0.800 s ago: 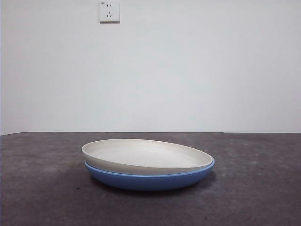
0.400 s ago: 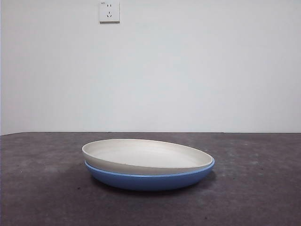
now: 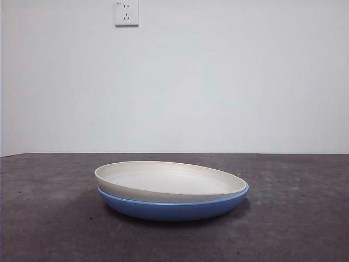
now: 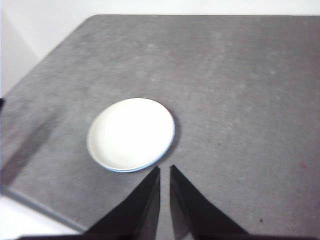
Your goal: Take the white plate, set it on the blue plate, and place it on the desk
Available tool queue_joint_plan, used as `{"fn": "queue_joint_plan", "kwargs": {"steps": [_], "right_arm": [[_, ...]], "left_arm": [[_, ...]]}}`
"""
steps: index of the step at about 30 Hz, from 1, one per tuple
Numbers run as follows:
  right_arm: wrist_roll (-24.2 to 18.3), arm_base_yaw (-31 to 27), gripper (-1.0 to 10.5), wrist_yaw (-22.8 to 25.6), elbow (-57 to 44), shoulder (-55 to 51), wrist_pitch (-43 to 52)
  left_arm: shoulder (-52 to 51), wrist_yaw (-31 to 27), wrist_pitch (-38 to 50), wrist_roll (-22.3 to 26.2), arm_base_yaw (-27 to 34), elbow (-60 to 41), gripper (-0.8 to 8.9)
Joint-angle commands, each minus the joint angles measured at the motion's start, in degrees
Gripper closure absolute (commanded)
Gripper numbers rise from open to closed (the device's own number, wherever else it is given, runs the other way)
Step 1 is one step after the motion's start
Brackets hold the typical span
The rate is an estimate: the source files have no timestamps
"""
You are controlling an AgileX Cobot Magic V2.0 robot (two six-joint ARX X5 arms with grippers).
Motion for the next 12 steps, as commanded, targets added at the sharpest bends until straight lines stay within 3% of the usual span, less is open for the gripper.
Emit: {"fn": "queue_joint_plan", "kwargs": {"steps": [1,6,12], "right_arm": [[0.4,-2.6,9.2,0.0,-3.4,0.1,3.7],[-4.6,-7.6,9.2,0.5,-13.9,-2.9,14.4],[-10.0,-11.3,9.2,1.5,-35.0,-11.7,45.1]], "left_arm": [[0.0,-0.1,0.5,0.0,0.0,-1.2,7.85],[0.0,-0.1,0.5,0.0,0.0,-1.2,7.85],[0.0,-0.1,0.5,0.0,0.0,-1.2,7.85]]}}
